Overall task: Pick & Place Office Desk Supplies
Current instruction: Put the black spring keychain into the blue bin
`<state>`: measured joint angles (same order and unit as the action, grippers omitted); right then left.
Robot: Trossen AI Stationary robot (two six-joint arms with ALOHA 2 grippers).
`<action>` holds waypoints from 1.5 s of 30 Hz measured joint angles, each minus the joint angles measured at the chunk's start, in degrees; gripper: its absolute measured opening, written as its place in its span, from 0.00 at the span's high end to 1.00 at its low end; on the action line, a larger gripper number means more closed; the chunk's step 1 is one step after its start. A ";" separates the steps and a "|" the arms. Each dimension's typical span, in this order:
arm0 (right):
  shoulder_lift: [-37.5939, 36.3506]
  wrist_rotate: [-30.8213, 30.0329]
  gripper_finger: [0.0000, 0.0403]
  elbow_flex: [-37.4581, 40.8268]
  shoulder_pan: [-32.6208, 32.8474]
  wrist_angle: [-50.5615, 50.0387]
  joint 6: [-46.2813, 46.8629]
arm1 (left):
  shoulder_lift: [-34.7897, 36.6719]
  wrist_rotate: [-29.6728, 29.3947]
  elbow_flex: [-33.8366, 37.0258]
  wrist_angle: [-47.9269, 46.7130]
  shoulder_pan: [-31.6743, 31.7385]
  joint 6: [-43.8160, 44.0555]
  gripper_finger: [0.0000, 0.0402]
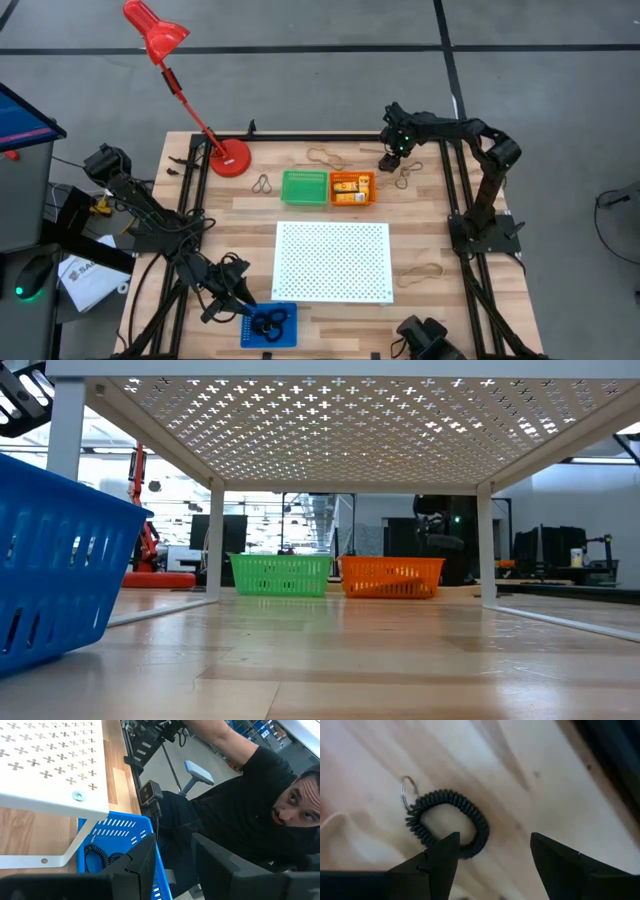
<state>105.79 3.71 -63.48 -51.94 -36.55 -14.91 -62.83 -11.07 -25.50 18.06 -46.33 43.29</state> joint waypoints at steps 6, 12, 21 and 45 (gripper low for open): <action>2.09 -0.34 0.43 -0.17 0.07 0.89 -0.28 | 0.00 0.01 0.00 0.01 0.00 0.00 0.71; 2.50 -0.80 0.72 -0.17 -0.04 1.60 -0.18 | 0.00 0.00 0.00 0.01 0.00 0.00 0.71; -2.95 -8.33 0.98 0.24 0.20 3.21 0.99 | 0.00 -0.02 0.00 -0.01 0.00 0.02 0.71; -49.87 -8.17 1.00 0.09 41.61 -7.44 27.04 | -3.33 -12.54 -0.02 -1.98 0.00 -4.94 0.71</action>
<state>55.92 -4.46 -63.40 -10.34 -43.99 12.13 -66.15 -23.61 -25.52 16.08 -46.32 38.34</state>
